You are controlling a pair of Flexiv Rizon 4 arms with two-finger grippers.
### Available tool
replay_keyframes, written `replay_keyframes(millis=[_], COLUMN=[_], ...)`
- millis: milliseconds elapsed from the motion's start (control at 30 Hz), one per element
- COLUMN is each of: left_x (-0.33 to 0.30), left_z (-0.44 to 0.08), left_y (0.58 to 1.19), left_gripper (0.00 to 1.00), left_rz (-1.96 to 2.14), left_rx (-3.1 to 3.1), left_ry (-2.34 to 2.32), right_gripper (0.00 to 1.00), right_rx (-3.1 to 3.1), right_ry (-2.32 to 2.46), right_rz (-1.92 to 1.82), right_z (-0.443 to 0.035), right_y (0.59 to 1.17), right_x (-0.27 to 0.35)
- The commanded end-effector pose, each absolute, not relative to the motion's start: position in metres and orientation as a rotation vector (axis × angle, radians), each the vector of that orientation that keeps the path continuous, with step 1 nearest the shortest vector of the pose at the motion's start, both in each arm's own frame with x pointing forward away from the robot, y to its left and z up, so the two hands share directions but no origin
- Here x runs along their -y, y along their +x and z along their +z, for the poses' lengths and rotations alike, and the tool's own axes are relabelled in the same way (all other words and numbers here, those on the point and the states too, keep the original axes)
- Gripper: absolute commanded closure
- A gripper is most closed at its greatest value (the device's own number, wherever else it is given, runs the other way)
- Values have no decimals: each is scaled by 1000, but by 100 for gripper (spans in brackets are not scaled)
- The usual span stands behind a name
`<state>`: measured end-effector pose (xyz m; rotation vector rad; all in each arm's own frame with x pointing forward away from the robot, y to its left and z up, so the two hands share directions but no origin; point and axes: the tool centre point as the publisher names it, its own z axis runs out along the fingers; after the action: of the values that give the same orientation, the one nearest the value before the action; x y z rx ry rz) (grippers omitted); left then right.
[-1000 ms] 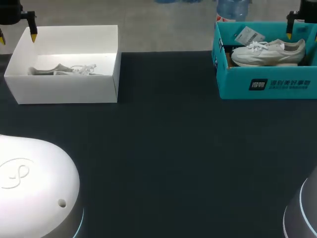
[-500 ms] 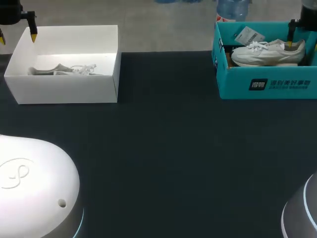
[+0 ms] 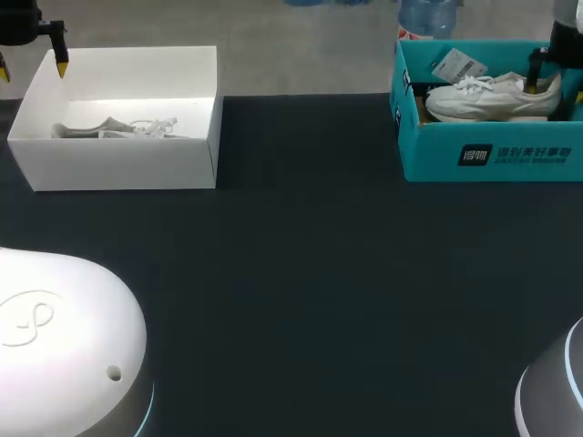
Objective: Take the shoe out of the shoebox, open the shoe tongue, remove and reinsert the insole, then place the shoe into the shoebox
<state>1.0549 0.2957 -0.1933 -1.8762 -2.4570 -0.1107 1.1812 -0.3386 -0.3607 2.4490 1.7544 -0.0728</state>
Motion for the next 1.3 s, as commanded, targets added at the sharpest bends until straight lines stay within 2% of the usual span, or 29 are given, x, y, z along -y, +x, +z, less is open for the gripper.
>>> replay_keyframes(millis=[33, 67, 167, 233, 300, 400, 567, 1000, 1300], left_x=[-295, -295, -295, -295, -295, -295, -295, -295, -295], left_z=[-193, -193, -193, -193, -193, -193, -193, -193, -193], left_y=[1053, 1053, 1053, 1053, 1053, 1053, 1053, 1053, 1053], left_gripper=[0, 0, 0, 0, 0, 0, 0, 0, 0], left_rz=[-118, -118, -118, -118, -118, -118, -118, -118, -118], left_rx=[2458, 2458, 2458, 2458, 2458, 2458, 2458, 2458, 2458], left_ry=[-1876, -1876, -1876, -1876, -1876, -1876, -1876, -1876, -1876], right_gripper=[0, 0, 27, 51, 58, 75, 99, 100, 100], right_rx=[-1811, -1817, -1821, -1819, -1817, -1811, -1788, -1702, -1679], right_ry=[2509, 2511, 2518, 2522, 2525, 2527, 2529, 2568, 2601], right_rz=[-182, -194, -207, -212, -219, -236, -258, -304, -299], right_z=[-378, -381, -387, -388, -389, -391, -391, -379, -333], right_y=[1194, 1194, 1192, 1191, 1190, 1188, 1185, 1180, 1177], right_x=[340, 339, 340, 341, 341, 342, 346, 353, 357])
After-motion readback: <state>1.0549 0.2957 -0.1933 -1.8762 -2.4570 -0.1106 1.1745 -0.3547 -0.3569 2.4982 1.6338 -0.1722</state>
